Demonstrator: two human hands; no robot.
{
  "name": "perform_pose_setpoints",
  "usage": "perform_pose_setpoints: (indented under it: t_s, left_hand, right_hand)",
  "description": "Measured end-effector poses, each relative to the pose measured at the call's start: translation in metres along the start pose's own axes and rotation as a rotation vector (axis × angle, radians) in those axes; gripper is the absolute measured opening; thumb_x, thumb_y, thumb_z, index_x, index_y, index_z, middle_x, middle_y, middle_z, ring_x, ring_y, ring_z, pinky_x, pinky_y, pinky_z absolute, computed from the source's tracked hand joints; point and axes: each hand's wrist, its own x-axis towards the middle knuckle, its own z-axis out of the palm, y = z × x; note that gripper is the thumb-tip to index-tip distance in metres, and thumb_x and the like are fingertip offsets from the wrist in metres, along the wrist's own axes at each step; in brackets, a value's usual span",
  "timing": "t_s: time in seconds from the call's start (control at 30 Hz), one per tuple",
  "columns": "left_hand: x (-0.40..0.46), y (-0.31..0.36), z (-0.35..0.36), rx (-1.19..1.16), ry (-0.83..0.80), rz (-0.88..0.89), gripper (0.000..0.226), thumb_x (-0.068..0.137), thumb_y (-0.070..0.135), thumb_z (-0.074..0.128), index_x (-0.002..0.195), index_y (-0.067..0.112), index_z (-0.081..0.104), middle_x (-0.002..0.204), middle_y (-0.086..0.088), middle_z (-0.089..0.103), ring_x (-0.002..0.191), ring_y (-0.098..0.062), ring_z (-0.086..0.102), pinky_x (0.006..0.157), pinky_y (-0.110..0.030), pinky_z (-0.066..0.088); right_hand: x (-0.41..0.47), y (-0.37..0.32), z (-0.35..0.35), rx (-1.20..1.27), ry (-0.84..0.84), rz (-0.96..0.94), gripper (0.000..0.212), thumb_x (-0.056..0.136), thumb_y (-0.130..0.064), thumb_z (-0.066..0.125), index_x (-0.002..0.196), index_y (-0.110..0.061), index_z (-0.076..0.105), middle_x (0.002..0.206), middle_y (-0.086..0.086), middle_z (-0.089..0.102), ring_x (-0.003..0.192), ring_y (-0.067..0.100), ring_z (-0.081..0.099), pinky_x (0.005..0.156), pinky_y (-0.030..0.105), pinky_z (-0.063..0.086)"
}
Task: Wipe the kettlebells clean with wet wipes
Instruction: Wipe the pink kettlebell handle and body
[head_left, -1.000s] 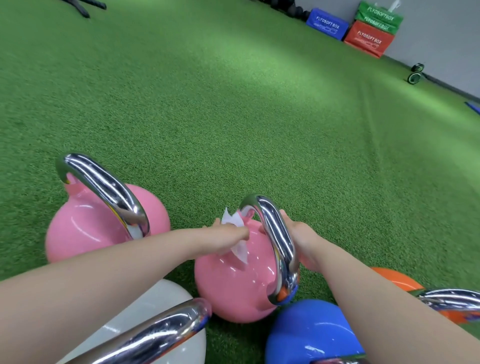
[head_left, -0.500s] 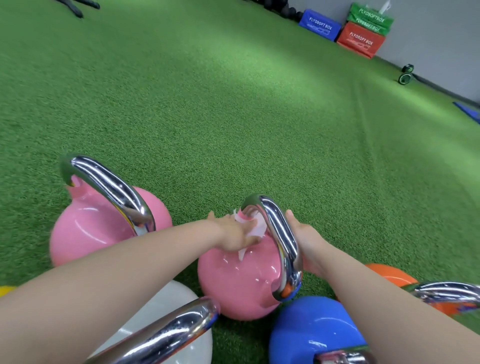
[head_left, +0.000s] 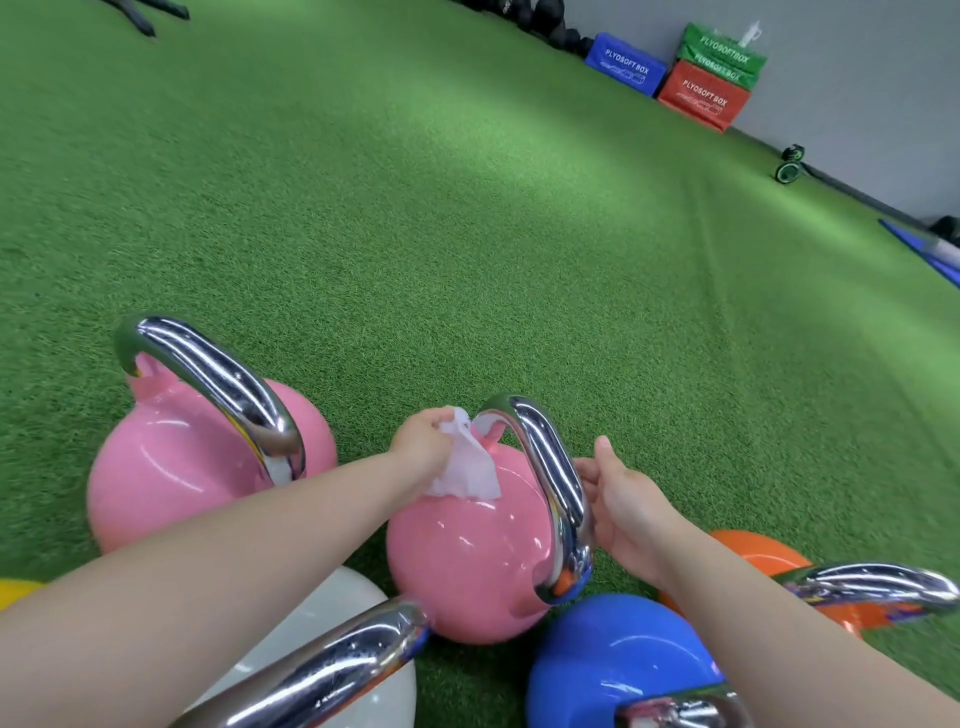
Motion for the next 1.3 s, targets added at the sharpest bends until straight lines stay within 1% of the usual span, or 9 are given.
perform_pose_setpoints:
  t_s: [0.1,0.27,0.4,0.5,0.57,0.7,0.93,1.17,1.3]
  left_hand:
    - [-0.008,0.007,0.002,0.448,-0.099,0.121,0.019,0.093,0.006,0.04,0.096,0.014,0.057,0.113,-0.014,0.055,0.117,-0.032,0.048,0.091,-0.035,0.041]
    - [-0.005,0.002,0.0,0.493,-0.105,0.153,0.037,0.098,0.032,0.041,0.129,0.018,0.054,0.157,-0.008,0.007,0.143,-0.03,0.002,0.115,-0.044,0.007]
    - [-0.004,0.0,0.004,0.21,0.047,0.318,0.029,0.097,0.022,0.044,0.118,0.018,0.064,0.156,0.004,0.011,0.142,-0.022,0.005,0.115,-0.044,0.006]
    - [-0.006,0.003,0.003,0.135,0.016,0.527,0.028,0.092,0.012,0.054,0.115,0.023,0.064,0.145,0.004,0.03,0.126,-0.014,0.03,0.105,-0.024,0.031]
    - [-0.002,0.004,0.003,0.094,-0.143,0.551,0.029,0.088,0.008,0.057,0.113,0.023,0.063,0.127,0.001,0.05,0.098,-0.007,0.049,0.082,-0.013,0.046]
    - [0.016,0.003,0.006,0.251,-0.172,0.482,0.019,0.082,0.016,0.067,0.086,0.032,0.059,0.082,0.008,0.06,0.073,-0.012,0.051,0.068,-0.023,0.04]
    - [0.028,-0.007,0.012,0.434,-0.304,0.284,0.035,0.09,0.029,0.059,0.12,0.017,0.047,0.109,0.003,0.057,0.101,-0.015,0.053,0.088,-0.027,0.04]
    - [0.011,0.014,0.022,0.401,-0.095,0.707,0.015,0.089,0.012,0.056,0.1,0.018,0.049,0.087,0.014,0.048,0.08,-0.002,0.049,0.073,-0.022,0.042]
    - [-0.004,0.024,0.025,0.726,-0.019,1.361,0.016,0.091,0.006,0.048,0.08,0.017,0.048,0.08,0.008,0.05,0.079,-0.006,0.043,0.092,-0.029,0.042]
  right_hand:
    - [0.0,-0.001,0.0,-0.024,0.019,-0.006,0.061,0.097,-0.052,0.02,0.114,-0.007,0.058,0.109,0.016,0.067,0.106,0.03,0.062,0.101,0.047,0.045]
    - [0.006,0.0,0.0,-0.066,0.036,0.002,0.061,0.096,-0.053,0.019,0.113,-0.01,0.059,0.111,0.016,0.066,0.107,0.03,0.062,0.1,0.049,0.045]
    - [0.009,-0.001,0.0,-0.06,0.053,-0.001,0.061,0.097,-0.053,0.019,0.111,-0.009,0.06,0.111,0.016,0.066,0.102,0.029,0.063,0.094,0.045,0.049]
    - [0.008,-0.004,0.001,-0.061,0.06,-0.004,0.06,0.097,-0.052,0.019,0.107,-0.01,0.061,0.109,0.016,0.067,0.105,0.03,0.062,0.099,0.049,0.046]
    - [0.009,-0.005,0.001,-0.062,0.064,-0.016,0.059,0.098,-0.051,0.02,0.106,-0.009,0.061,0.109,0.016,0.067,0.105,0.03,0.062,0.1,0.047,0.045]
    - [0.009,-0.005,0.002,-0.064,0.064,-0.011,0.061,0.097,-0.052,0.019,0.108,-0.008,0.061,0.109,0.015,0.067,0.106,0.03,0.062,0.1,0.047,0.045]
    - [0.0,-0.004,0.007,-0.052,0.073,0.008,0.06,0.098,-0.051,0.019,0.107,-0.01,0.062,0.109,0.016,0.067,0.104,0.03,0.063,0.1,0.049,0.045]
    - [-0.016,-0.007,0.013,0.009,0.086,-0.102,0.062,0.099,-0.05,0.018,0.107,-0.008,0.063,0.1,0.013,0.071,0.095,0.025,0.067,0.093,0.043,0.05]
    - [-0.028,-0.009,0.016,0.085,0.18,-0.236,0.056,0.1,-0.044,0.02,0.092,-0.013,0.066,0.092,0.008,0.072,0.094,0.022,0.066,0.092,0.04,0.05]
